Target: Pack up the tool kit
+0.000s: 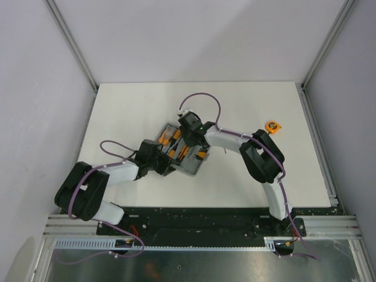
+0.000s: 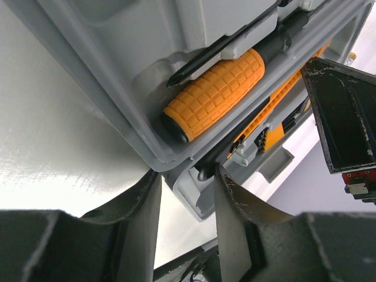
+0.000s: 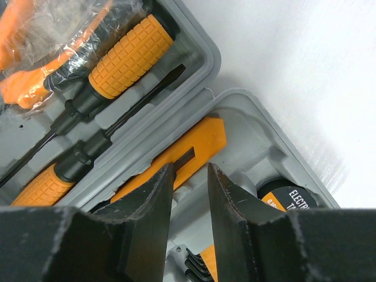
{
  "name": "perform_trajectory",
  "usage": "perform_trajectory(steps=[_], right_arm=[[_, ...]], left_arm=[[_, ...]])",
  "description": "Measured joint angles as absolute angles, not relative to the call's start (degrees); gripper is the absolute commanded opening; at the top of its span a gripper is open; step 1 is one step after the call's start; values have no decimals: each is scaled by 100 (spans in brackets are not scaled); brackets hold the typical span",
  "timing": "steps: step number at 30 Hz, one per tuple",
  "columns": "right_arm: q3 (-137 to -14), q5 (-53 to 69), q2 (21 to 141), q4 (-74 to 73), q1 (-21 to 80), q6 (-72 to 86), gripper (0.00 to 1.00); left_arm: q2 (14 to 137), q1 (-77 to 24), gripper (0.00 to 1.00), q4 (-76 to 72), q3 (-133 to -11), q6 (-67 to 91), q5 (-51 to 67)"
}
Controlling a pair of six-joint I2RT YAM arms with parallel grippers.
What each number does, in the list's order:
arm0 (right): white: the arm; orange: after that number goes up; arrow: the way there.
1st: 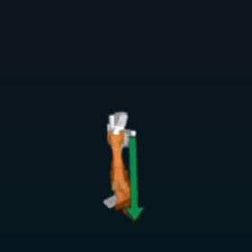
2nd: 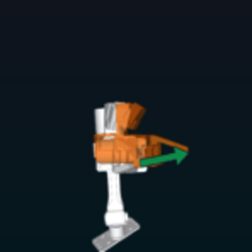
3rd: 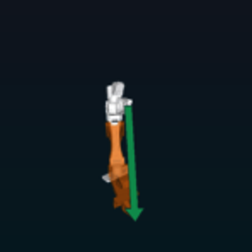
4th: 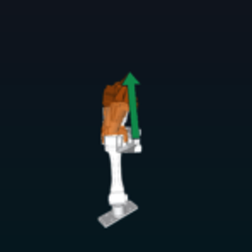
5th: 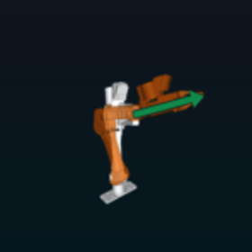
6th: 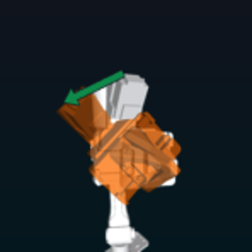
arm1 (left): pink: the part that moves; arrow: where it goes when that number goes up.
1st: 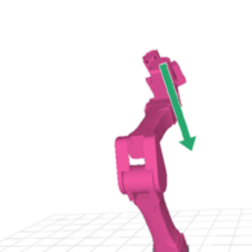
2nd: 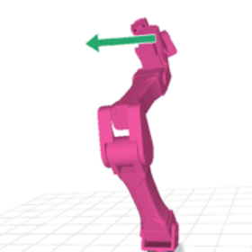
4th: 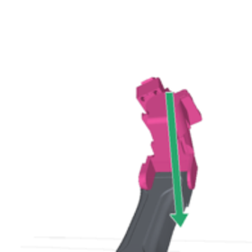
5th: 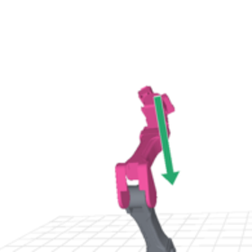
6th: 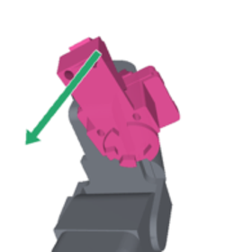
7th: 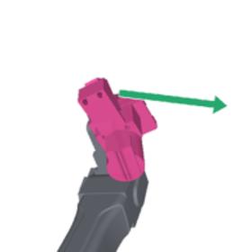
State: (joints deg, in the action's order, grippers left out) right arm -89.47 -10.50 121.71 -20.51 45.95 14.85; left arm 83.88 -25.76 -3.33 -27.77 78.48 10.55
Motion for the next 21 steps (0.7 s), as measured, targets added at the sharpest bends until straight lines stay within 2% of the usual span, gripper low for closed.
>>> perform_trajectory(steps=[8, 21], right_arm=[[-8947, -943, 12169, -2062, 4600, 1496, 35], [-8947, -851, 12162, -2064, 4602, 1503, 36]], left_arm=[[8302, -2495, 1, -464, -2591, 8029, 1194], [8235, -2445, 0, -578, -2447, 8294, 1280]])
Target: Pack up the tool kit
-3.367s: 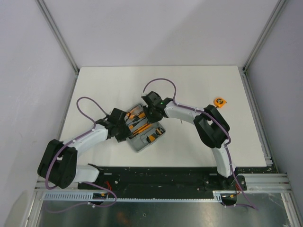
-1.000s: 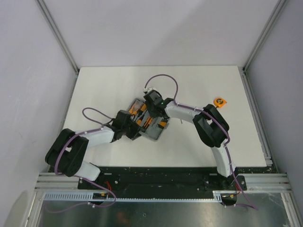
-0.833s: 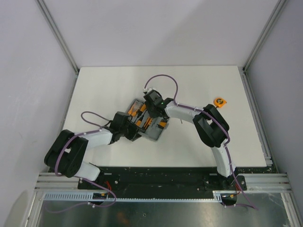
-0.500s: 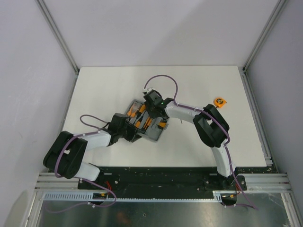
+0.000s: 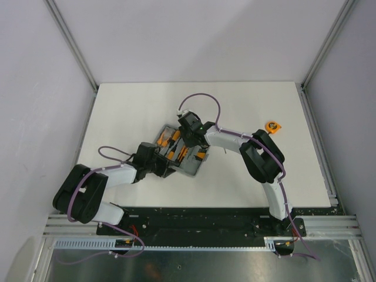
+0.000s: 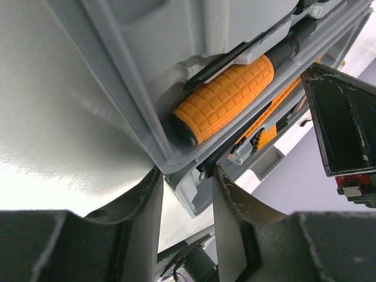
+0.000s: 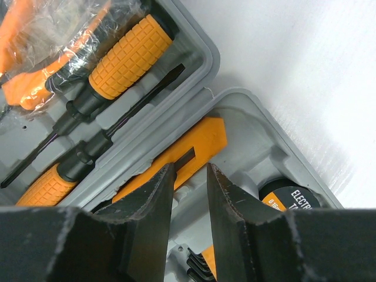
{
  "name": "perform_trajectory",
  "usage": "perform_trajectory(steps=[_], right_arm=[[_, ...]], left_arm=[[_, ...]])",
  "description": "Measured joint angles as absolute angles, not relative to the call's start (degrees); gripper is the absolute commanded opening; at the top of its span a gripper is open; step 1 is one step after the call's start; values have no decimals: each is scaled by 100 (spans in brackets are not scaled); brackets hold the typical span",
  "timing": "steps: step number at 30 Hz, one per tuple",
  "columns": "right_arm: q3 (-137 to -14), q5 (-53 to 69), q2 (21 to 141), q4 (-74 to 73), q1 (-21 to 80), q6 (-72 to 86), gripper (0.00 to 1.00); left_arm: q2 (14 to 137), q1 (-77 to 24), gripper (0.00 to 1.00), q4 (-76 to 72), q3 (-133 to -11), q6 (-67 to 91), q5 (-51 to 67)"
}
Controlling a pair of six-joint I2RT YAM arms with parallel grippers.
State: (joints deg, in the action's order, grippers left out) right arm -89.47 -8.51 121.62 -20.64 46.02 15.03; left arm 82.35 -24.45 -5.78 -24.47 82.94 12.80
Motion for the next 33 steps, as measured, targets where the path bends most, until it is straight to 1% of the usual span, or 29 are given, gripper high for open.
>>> perform_trajectory(steps=[3, 8, 10, 11, 13, 16, 18, 20, 22, 25, 28, 33], right_arm=[[-8947, -825, 12156, -2069, 4602, 1538, 38], [-8949, -773, 12108, -2141, 4598, 1588, 49], [-8956, -766, 12070, -2202, 4565, 1603, 52], [-8993, -746, 12057, -2259, 4547, 1599, 53], [-9087, -716, 12040, -2397, 4530, 1597, 54], [-9277, -480, 12036, -2676, 4558, 1597, 55], [-9393, -360, 12036, -2842, 4615, 1597, 55], [-9504, -276, 12033, -2936, 4654, 1597, 54], [-9550, -217, 12011, -2958, 4689, 1597, 51], [-9550, -167, 11957, -3015, 4689, 1603, 44], [-9548, -137, 11955, -3037, 4661, 1638, 38], [-9546, -106, 11955, -3059, 4626, 1649, 33]], left_arm=[[8230, -2434, 0, -620, -2403, 8468, 1343], [8250, -2434, 0, -585, -2443, 8554, 1385], [8267, -2434, 4, -489, -2506, 8510, 1387], [8278, -2434, 8, -414, -2554, 8475, 1382], [8291, -2436, 18, -246, -2657, 8350, 1361], [8272, -2440, 39, 86, -2906, 8103, 1308], [8259, -2464, 47, 318, -3050, 7915, 1177], [8200, -2475, 50, 631, -3186, 7644, 969], [8071, -2480, 51, 943, -3253, 7426, 716], [7813, -2477, 52, 1345, -3271, 7153, 331], [7666, -2477, 52, 1588, -3280, 6973, 78], [7723, -2480, 52, 1754, -3417, 6772, 8]])
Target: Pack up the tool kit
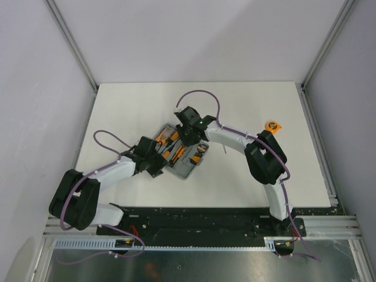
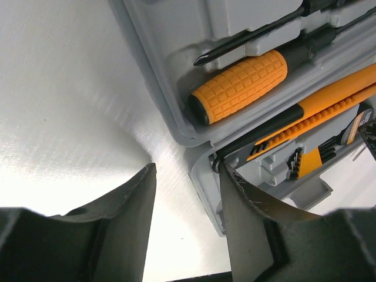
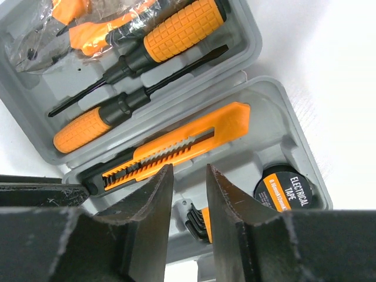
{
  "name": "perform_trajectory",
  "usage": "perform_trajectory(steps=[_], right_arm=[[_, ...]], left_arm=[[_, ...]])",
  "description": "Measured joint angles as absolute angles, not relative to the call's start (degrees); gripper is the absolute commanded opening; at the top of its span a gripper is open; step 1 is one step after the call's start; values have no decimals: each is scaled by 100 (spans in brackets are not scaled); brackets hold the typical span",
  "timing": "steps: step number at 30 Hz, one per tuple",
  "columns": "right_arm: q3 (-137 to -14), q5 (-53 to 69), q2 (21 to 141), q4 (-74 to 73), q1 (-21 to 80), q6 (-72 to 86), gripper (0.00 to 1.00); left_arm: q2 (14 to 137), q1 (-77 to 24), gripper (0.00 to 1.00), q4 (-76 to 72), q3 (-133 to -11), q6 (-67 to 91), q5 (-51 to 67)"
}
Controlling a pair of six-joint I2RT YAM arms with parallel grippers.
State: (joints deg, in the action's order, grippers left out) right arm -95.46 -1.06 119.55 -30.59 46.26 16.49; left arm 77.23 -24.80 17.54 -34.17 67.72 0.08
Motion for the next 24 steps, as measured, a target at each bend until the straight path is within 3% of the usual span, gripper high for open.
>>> perform_trajectory(steps=[11, 24], right_arm=[[-9546, -78, 12265, -3020, 4606, 1647, 28], [-9603, -16, 12420, -3002, 4609, 1625, 29]], left_arm=[[7758, -2477, 54, 1837, -3516, 6512, -27], [8016, -2456, 47, 1588, -3612, 6381, 67]])
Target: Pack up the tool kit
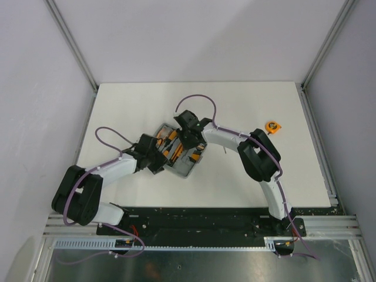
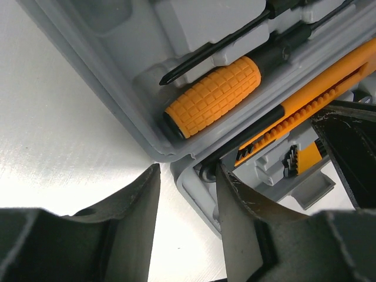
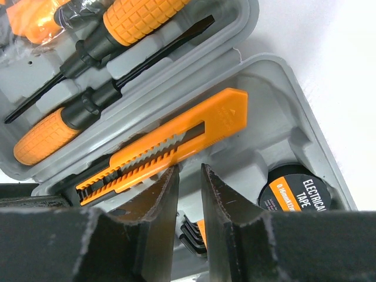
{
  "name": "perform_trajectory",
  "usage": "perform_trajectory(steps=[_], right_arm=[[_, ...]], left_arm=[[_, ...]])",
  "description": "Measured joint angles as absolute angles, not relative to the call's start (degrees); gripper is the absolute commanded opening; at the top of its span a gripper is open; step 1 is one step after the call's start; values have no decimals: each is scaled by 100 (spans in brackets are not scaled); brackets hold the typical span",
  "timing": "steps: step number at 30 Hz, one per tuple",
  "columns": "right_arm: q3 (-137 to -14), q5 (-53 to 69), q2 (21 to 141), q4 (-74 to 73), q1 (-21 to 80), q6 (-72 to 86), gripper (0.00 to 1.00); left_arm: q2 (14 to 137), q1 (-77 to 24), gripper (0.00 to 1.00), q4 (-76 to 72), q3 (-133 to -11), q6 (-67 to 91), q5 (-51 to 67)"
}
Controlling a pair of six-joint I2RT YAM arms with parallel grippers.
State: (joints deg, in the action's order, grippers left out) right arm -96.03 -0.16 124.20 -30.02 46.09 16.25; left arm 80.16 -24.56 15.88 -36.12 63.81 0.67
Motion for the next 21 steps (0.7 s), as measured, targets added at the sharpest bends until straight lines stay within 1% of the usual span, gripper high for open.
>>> perform_trajectory(steps=[8, 12, 21], right_arm=[[-9579, -115, 12331, -2974, 4648, 1625, 32], [-9535, -95, 12182, -2864, 4681, 1625, 31], [-9537, 89, 11917, -2587, 4764, 1623, 25]], left_arm=[[8016, -2456, 48, 1555, -3614, 6326, 60], [8014, -2456, 48, 1555, -3614, 6289, 58], [8020, -2456, 48, 1551, -3614, 6289, 60]])
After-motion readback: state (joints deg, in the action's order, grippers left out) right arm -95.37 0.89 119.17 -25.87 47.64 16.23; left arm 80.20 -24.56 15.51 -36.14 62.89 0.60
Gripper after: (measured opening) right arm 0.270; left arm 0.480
